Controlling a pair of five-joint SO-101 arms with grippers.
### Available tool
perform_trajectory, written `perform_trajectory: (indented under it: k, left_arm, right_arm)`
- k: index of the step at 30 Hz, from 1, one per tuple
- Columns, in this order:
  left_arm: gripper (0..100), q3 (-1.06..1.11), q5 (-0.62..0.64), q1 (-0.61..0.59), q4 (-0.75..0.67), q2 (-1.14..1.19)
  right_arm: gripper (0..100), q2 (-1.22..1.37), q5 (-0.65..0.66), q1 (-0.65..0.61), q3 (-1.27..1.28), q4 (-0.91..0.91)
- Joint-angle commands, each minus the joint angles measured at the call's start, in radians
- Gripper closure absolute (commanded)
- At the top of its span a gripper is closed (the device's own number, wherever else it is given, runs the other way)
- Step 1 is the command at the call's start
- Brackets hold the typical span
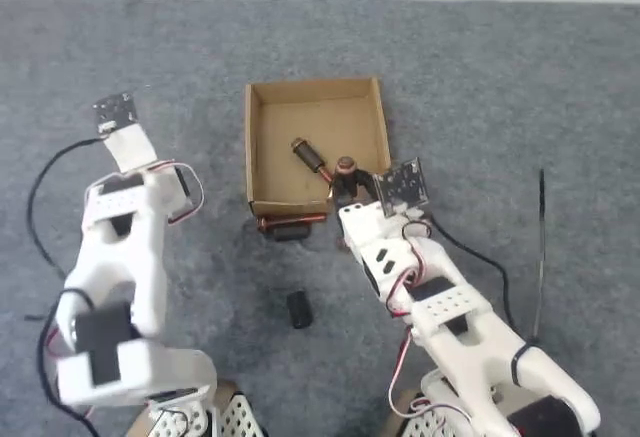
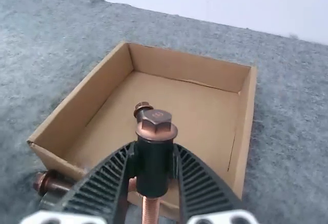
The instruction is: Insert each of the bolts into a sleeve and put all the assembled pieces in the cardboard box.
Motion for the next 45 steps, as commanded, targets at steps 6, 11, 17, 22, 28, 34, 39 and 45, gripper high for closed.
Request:
perform_trajectory:
  k: [6, 11, 17, 22, 28, 34, 39, 45]
  left_arm:
    - [99, -0.104, -0.006, 0.0, 0.034, 0.012]
    - [99, -0.105, -0.006, -0.005, 0.034, 0.012]
    - [99, -0.107, -0.006, -0.005, 0.034, 0.012]
    - [99, -0.108, -0.006, -0.006, 0.034, 0.012]
    - [99, -0.111, -0.003, -0.018, 0.029, 0.012]
    - [99, -0.111, -0.003, -0.018, 0.029, 0.012]
    - [99, -0.111, -0.003, -0.017, 0.029, 0.012]
    - [99, -0.111, -0.003, -0.017, 0.029, 0.012]
  right_arm:
    - [99.2, -0.041, 0.008, 0.07, -0.319, 0.295]
    - [99.2, -0.033, 0.008, 0.071, -0.433, 0.426]
    - [99.2, 0.13, 0.009, 0.074, -0.54, 0.475]
    - [99.2, 0.274, 0.008, 0.084, -0.618, 0.469]
    - [99.2, 0.423, 0.008, 0.085, -0.717, 0.472]
    - [98.9, 0.575, 0.008, 0.104, -0.792, 0.473]
    - [93.5, 0.615, 0.008, 0.116, -0.812, 0.473]
    - [88.6, 0.613, 0.006, 0.113, -0.812, 0.473]
